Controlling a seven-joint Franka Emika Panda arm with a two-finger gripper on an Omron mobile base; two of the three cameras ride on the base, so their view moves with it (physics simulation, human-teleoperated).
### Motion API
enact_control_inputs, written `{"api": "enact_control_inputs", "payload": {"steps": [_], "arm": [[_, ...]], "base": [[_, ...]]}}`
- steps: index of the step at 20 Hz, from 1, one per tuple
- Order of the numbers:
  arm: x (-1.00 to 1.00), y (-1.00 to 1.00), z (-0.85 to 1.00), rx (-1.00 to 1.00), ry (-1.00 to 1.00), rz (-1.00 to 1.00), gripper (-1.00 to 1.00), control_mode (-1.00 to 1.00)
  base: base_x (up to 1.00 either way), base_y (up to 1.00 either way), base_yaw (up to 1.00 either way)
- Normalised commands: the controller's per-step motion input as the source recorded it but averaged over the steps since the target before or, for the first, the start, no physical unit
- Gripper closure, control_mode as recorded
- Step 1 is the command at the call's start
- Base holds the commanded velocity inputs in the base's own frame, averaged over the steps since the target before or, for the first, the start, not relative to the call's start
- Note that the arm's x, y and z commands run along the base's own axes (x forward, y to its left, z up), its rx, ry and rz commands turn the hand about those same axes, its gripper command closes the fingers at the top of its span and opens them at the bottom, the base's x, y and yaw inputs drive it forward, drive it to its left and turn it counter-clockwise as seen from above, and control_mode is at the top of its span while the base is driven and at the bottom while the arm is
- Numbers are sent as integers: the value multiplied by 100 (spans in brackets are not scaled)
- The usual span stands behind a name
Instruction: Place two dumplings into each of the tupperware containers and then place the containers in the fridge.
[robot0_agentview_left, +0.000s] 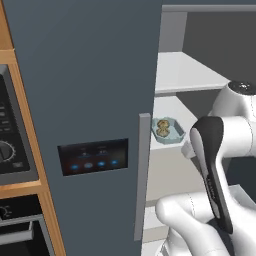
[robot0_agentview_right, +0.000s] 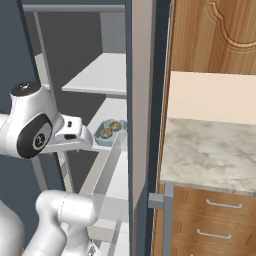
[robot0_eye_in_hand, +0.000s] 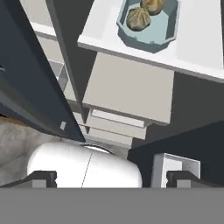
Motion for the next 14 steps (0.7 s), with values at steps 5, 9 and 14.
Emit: {"api": "enact_control_inputs", "payload": {"steps": [5,9,14], "arm": [[0,-31,0,19,0,-30,-100,-100],[-2,-9,0,4,0,-1,-100,-100],[-9,22,0,0,0,0,-100,-100]], "base": [[0,0,0],[0,0,0],[0,0,0]]}}
